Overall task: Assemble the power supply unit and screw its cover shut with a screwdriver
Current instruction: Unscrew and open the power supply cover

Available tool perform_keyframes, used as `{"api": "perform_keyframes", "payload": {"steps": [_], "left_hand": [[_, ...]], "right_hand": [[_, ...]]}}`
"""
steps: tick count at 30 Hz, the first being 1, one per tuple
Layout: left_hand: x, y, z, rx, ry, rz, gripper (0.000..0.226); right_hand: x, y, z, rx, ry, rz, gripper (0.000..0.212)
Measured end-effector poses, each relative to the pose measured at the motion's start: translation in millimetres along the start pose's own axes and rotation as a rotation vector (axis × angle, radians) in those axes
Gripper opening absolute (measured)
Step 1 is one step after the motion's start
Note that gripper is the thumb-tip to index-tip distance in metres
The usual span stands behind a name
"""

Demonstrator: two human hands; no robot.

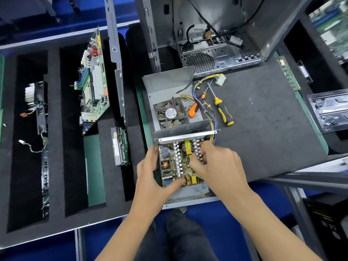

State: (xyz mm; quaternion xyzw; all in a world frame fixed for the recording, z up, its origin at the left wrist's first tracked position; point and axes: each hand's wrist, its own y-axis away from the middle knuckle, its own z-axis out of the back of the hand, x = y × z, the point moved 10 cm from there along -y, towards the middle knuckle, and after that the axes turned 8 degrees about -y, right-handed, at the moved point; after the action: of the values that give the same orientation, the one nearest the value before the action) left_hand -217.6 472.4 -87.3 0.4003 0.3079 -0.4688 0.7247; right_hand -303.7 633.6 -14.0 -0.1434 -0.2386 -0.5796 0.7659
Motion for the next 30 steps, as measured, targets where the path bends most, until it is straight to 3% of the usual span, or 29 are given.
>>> {"api": "perform_keyframes", "payload": {"steps": [4, 7, 11, 12, 14, 17, 19, 24, 28, 30], "left_hand": [[-2.0, 0.1, 0.5, 0.001, 0.007, 0.014, 0.105], [-3.9, -0.8, 1.9, 0.024, -0.001, -0.001, 0.107], [-10.8, -5.2, 13.1, 0.011, -0.037, -0.043, 0.111], [-15.5, -6.9, 17.2, -0.009, -0.057, -0.069, 0.109], [-28.2, -11.2, 22.9, -0.048, -0.103, -0.147, 0.108], [-44.9, -16.8, 19.9, -0.031, -0.149, -0.251, 0.123], [-52.8, -18.5, 13.8, -0.012, -0.215, -0.319, 0.127], [-64.6, -17.2, 9.2, -0.048, -0.373, -0.453, 0.11], [-58.8, -16.7, 10.0, 0.014, -0.346, -0.458, 0.113], [-59.0, -10.8, 13.9, -0.012, -0.342, -0.474, 0.103]], "right_hand": [[-1.2, -0.8, -1.2, 0.019, 0.012, -0.001, 0.032], [-11.0, -1.4, -2.6, 0.071, -0.02, -0.061, 0.045], [-75.3, 3.2, 44.3, -0.269, -0.44, -0.387, 0.036], [-91.9, 1.0, 47.1, -0.275, -0.493, -0.456, 0.029], [-103.6, -10.5, 28.8, -0.068, -0.602, -0.513, 0.019], [-92.0, -19.5, 1.1, 0.152, -0.651, -0.457, 0.031], [-90.4, -20.1, -1.5, 0.117, -0.608, -0.416, 0.034], [-101.5, -9.9, -4.5, 0.059, -0.693, -0.448, 0.019], [-111.7, -0.4, 11.6, -0.014, -0.706, -0.478, 0.013], [-111.5, 6.2, 16.3, 0.051, -0.71, -0.469, 0.008]]}}
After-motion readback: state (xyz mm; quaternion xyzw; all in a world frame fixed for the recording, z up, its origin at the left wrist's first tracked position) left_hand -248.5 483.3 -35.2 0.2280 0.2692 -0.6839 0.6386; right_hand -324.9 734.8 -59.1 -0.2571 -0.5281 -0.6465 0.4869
